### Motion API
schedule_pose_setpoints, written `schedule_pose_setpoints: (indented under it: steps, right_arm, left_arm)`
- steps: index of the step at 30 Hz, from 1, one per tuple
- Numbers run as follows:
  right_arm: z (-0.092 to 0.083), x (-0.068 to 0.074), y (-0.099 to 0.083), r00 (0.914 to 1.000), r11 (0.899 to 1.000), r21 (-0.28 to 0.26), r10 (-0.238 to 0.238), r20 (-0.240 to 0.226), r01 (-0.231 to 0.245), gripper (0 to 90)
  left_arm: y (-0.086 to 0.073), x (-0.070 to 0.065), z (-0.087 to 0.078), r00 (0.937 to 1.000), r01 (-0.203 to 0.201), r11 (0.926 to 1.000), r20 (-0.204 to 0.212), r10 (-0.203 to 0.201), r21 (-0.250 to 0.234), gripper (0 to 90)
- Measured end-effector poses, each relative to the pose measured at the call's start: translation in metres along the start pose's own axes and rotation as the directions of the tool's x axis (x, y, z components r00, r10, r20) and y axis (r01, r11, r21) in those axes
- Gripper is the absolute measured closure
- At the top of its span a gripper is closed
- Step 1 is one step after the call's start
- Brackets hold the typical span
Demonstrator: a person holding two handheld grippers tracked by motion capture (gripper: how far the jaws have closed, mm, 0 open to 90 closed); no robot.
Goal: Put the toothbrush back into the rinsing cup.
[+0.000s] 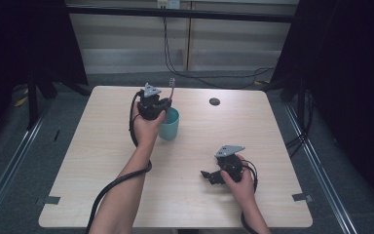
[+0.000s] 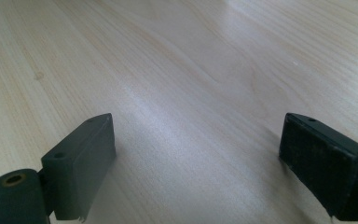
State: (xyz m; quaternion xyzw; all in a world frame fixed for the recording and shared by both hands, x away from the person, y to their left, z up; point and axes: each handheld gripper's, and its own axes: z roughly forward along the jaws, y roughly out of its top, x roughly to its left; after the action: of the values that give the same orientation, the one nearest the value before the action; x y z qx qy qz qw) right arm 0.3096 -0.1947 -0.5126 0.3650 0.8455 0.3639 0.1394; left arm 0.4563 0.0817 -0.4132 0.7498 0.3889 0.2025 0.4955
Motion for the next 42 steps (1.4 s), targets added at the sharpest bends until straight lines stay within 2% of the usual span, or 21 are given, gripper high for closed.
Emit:
schedule_pose_setpoints:
  steps: [23,26,33,37,42]
  right_arm:
    - [0.003,0.002,0.003,1.0000,1.000,0.001,0.005,0.003,-0.005,9.9]
    - [0.003,0.002,0.003,1.0000,1.000,0.003,0.005,0.002,-0.005,9.9]
    - [0.004,0.002,0.003,1.0000,1.000,-0.001,-0.002,0.000,0.002,9.9]
    - [0.004,0.002,0.004,1.0000,1.000,-0.001,-0.001,0.000,0.001,9.9]
    - [0.004,0.003,0.004,1.0000,1.000,-0.001,-0.001,-0.001,0.001,9.9]
  left_arm:
    - [-0.016,-0.003,0.001,1.0000,0.008,0.9958,-0.001,-0.008,0.091,80.0]
    - [-0.017,-0.003,0.002,1.0000,-0.002,0.9945,0.002,0.002,0.105,79.9]
    - [-0.021,-0.002,0.002,1.0000,0.008,0.9938,0.001,-0.008,0.111,79.9]
    - [-0.020,-0.004,0.002,0.9998,-0.018,0.9932,0.001,0.018,0.115,79.7]
    - [-0.020,-0.004,0.002,1.0000,-0.006,0.9933,0.003,0.006,0.116,78.9]
